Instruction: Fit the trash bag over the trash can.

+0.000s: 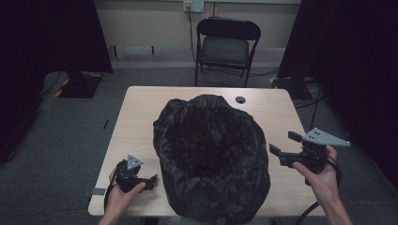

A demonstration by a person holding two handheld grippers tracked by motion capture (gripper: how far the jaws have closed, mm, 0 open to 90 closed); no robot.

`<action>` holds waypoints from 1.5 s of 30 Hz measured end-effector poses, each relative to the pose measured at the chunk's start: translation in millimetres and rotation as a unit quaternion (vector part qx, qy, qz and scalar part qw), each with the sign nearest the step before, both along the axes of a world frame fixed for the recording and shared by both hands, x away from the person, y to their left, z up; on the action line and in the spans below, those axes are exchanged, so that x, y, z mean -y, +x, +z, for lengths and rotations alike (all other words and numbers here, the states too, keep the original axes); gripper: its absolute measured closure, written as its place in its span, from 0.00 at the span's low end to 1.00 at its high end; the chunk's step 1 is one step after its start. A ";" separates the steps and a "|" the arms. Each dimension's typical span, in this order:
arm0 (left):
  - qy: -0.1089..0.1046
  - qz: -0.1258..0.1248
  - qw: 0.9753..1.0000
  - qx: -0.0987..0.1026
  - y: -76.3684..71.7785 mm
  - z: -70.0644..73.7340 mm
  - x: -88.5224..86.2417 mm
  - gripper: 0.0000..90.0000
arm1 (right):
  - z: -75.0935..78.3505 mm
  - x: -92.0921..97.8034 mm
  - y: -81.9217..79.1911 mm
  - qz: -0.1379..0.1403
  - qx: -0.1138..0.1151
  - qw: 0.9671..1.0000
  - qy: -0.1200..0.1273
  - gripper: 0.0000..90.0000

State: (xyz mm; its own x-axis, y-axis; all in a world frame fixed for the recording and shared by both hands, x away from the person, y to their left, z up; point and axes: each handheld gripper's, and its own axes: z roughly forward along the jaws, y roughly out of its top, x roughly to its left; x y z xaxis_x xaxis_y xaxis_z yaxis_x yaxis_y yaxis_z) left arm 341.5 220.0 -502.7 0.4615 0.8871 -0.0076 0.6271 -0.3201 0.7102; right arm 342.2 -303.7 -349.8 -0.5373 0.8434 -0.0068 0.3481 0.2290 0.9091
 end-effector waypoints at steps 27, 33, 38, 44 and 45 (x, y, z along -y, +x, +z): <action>0.000 0.006 1.000 -0.001 -0.3 0.1 1.9 0.00 | -102.4 36.3 2.0 -0.116 -0.085 0.988 -0.056 0.15; -0.001 0.007 1.000 0.000 -0.9 0.0 2.2 0.00 | -121.5 44.2 -2.1 -0.144 -0.105 0.982 -0.070 0.15; -0.001 0.008 1.000 0.000 -1.3 -0.1 2.4 0.00 | -132.6 52.5 0.0 -0.164 -0.127 0.973 -0.103 0.15; -0.001 0.008 1.000 0.000 -1.4 -0.1 2.4 0.00 | -140.9 63.1 0.8 -0.179 -0.149 0.969 -0.079 0.15; -0.001 0.009 1.000 0.000 -1.4 -0.1 2.4 0.00 | -142.1 64.3 0.7 -0.177 -0.153 0.969 -0.075 0.15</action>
